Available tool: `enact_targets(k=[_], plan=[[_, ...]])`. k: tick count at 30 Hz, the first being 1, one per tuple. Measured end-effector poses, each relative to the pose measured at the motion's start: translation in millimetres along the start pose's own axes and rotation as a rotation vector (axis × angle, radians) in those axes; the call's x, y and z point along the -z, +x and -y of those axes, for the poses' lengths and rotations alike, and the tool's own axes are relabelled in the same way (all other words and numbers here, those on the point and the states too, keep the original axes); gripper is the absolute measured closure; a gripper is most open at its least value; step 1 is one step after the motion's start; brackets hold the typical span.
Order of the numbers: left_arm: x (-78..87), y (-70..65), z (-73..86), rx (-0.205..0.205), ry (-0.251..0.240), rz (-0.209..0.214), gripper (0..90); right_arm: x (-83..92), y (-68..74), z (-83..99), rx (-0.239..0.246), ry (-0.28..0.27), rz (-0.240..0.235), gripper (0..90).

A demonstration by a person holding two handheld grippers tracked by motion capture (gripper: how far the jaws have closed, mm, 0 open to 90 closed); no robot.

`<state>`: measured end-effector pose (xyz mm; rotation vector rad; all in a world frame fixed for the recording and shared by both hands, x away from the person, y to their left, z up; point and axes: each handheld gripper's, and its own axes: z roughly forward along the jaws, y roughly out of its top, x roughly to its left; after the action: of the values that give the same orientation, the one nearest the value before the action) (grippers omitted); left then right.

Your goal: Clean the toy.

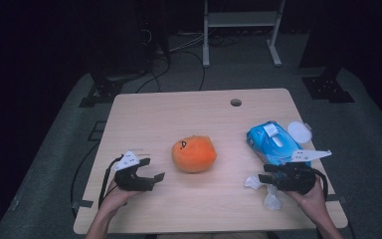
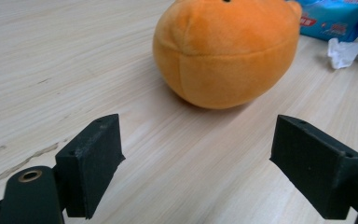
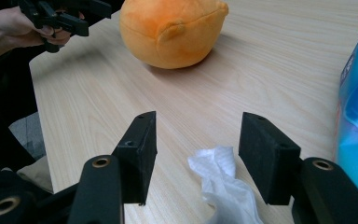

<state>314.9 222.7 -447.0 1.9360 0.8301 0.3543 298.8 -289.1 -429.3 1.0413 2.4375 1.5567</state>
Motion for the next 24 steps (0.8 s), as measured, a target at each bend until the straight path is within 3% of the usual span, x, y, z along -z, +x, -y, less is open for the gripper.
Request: enact_targets(k=[24], plan=[[0.6, 6.0, 12.5, 0.01, 0.024, -0.036, 13.5, 0.8, 1.6, 5.9, 0.0, -0.002, 0.017, 42.3]])
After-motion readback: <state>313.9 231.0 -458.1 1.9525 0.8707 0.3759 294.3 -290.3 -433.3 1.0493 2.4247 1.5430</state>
